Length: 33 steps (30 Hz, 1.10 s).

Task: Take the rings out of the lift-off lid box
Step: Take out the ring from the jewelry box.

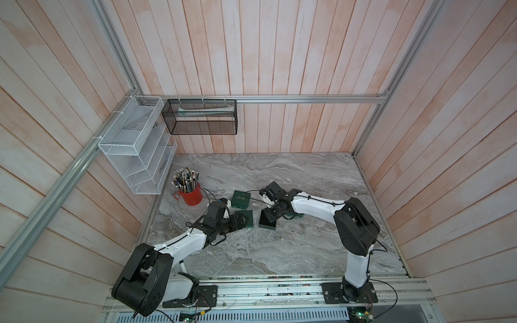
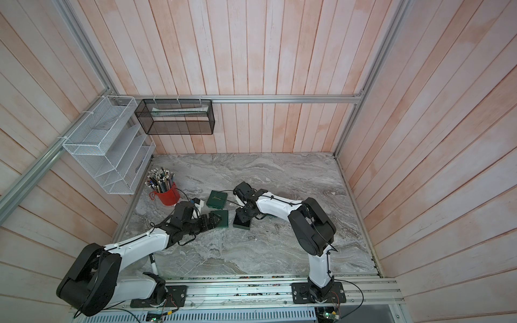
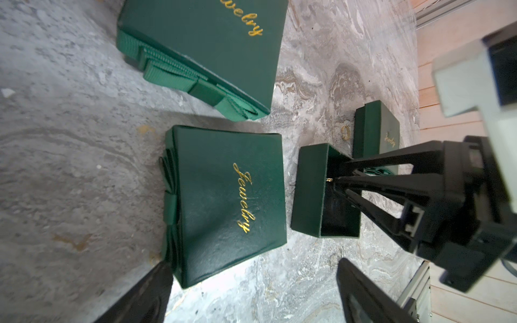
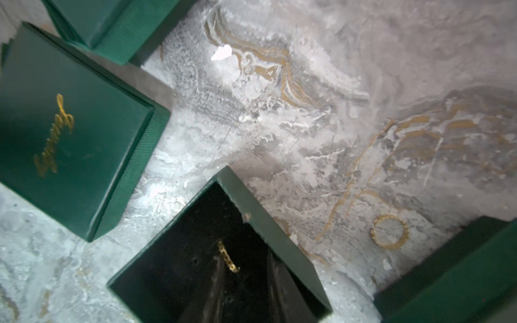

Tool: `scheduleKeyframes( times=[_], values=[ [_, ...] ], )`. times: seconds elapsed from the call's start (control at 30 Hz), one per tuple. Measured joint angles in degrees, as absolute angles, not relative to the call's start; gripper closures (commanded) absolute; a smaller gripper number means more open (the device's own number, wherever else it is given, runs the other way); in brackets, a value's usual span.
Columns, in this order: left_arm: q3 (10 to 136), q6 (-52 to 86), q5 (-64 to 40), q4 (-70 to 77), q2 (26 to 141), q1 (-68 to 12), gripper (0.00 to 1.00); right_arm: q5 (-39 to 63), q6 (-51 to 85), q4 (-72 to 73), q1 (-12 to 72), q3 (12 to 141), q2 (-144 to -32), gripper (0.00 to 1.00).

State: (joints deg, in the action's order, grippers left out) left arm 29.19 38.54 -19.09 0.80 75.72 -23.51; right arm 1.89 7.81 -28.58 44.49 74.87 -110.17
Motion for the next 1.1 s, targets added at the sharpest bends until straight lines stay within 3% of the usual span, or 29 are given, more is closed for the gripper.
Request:
scheduleKeyframes(
  times=[0.27,0.5,0.83,1.1],
  values=[
    [29.2,38.6,-19.1,0.8,75.7,-23.5,0.07,2.6,6.2,-28.1,44.6,74.8,-110.2,0.79],
    [29.3,38.5,-19.1,-0.3,75.7,-23.5,0.07,1.5,5.9,-27.0,46.0,74.8,-110.9,1.00],
    [29.5,39.9,-19.1,-1.4,72.4,-24.0,0.12,-0.2,10.2,-27.3,46.3,75.1,-110.9,1.00],
    [33.2,42.7,-18.6,1.2,76.6,-30.5,0.17,2.8,20.9,-26.7,43.0,73.1,-109.4,1.00]
  ],
)
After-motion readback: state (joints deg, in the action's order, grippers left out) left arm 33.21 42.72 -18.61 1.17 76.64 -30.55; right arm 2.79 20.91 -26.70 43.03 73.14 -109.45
